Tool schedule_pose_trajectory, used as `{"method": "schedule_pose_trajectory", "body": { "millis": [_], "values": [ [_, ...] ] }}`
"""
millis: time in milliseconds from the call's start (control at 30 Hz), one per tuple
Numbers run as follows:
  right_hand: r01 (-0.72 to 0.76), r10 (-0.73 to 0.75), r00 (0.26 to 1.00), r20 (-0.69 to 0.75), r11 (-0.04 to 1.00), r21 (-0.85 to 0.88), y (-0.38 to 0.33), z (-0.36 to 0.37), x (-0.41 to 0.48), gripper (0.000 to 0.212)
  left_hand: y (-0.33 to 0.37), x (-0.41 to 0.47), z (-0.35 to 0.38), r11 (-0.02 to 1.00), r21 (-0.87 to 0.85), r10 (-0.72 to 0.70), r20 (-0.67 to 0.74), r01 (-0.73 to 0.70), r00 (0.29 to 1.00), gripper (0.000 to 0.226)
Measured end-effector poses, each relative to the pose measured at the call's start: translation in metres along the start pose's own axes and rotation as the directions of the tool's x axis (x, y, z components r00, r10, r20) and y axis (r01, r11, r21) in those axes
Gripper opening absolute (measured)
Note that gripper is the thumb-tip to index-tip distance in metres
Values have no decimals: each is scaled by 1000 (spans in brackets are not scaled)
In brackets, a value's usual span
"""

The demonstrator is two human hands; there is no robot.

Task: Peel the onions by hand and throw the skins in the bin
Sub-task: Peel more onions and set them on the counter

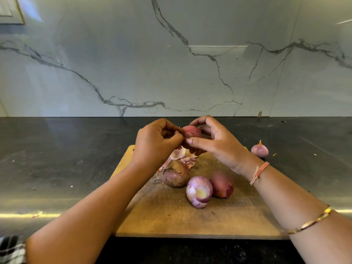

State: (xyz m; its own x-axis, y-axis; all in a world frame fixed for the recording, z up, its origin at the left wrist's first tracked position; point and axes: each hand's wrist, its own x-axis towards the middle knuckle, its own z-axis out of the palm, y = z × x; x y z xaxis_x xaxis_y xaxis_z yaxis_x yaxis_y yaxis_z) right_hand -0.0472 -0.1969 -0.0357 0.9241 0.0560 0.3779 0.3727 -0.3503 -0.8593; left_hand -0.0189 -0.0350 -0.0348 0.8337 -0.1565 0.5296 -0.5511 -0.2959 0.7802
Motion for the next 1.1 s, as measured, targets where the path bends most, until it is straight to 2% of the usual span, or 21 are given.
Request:
{"method": "schedule_pose_trajectory", "body": {
  "millis": [200,333,500,700,900,1100],
  "values": [
    [-61,51,997,58,978,198,-2,-5,-1,25,-1,1,-2,999,33,4,-21,-3,1000,16],
    [-112,96,993,61,927,358,-4,-7,0,25,-4,4,-6,999,32,-15,-41,17,999,15],
    [-148,133,989,65,878,455,0,-10,3,34,-7,6,-5,989,149,19,-28,-15,999,14],
    [-104,165,983,-82,865,491,4,-15,6,30,-9,7,-6,962,269,54,3,-52,999,7],
    [-91,165,980,-111,868,488,1,-11,5,28,-6,3,-4,889,423,80,232,-175,969,10],
    [-112,129,992,-5,881,460,0,-4,2,31,-8,3,-4,891,377,217,132,-251,967,20]
  ]
}}
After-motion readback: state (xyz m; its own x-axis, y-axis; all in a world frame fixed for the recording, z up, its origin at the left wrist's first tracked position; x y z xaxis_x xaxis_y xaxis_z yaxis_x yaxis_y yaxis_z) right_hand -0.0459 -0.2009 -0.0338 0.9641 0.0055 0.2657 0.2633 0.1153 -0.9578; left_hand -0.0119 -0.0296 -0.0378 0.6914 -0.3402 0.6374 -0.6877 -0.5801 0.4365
